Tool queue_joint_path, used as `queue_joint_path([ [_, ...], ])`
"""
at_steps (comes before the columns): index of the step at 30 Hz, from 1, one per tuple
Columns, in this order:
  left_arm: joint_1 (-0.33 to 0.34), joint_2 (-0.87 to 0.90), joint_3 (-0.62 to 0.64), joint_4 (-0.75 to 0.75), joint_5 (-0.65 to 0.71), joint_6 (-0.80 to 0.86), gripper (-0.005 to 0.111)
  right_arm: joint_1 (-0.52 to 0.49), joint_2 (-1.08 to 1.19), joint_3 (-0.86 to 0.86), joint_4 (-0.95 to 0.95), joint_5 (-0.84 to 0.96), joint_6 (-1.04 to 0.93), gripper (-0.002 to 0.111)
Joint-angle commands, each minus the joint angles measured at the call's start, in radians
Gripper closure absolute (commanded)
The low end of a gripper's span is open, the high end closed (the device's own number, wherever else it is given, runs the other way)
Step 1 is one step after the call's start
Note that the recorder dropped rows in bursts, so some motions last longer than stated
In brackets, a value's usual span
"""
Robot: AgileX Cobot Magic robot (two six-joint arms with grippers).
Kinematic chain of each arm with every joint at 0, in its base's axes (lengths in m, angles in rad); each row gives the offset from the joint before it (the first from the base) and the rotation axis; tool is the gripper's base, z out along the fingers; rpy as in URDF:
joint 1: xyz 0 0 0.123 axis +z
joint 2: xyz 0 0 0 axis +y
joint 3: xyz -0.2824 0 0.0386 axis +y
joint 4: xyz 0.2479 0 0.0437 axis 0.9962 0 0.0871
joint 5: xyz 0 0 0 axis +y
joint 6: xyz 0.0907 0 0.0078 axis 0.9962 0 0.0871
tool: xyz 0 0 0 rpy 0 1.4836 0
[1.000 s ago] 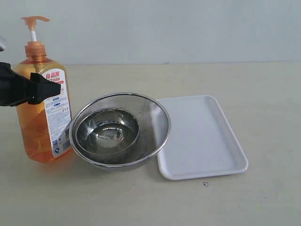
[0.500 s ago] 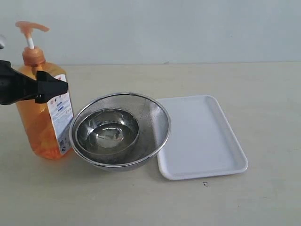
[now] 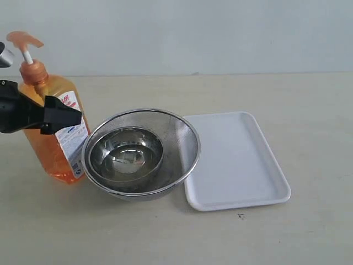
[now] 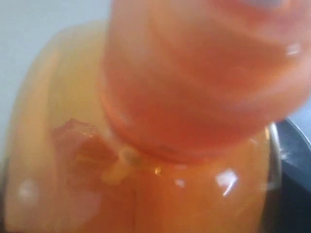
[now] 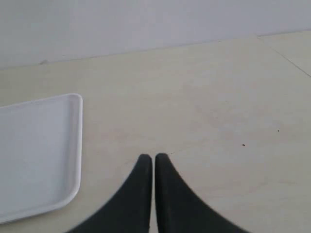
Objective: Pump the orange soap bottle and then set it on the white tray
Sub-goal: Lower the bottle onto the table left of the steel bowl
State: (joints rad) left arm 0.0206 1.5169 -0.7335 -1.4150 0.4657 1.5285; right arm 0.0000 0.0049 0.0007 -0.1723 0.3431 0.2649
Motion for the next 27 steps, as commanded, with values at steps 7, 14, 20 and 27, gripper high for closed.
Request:
queue_joint_path([
  [7, -0.002, -0.010, 0.063, 0.089, -0.012, -0.078, 0.011, -0.003, -0.005, -0.001, 0.000, -0.009, -0.004, 0.108],
  [14, 0.005, -0.082, 0.210, -0.329, 0.048, 0.399, 0.011, -0.003, -0.005, -0.001, 0.000, -0.009, -0.004, 0.108],
  [20, 0.010, -0.229, 0.297, -0.329, 0.123, 0.399, 0.011, -0.003, -0.005, -0.001, 0.000, -0.009, -0.001, 0.108],
  [27, 0.019, -0.355, 0.344, -0.329, 0.012, 0.364, 0.011, -0.003, -0.005, -0.001, 0.000, -0.009, -0.003, 0.108],
])
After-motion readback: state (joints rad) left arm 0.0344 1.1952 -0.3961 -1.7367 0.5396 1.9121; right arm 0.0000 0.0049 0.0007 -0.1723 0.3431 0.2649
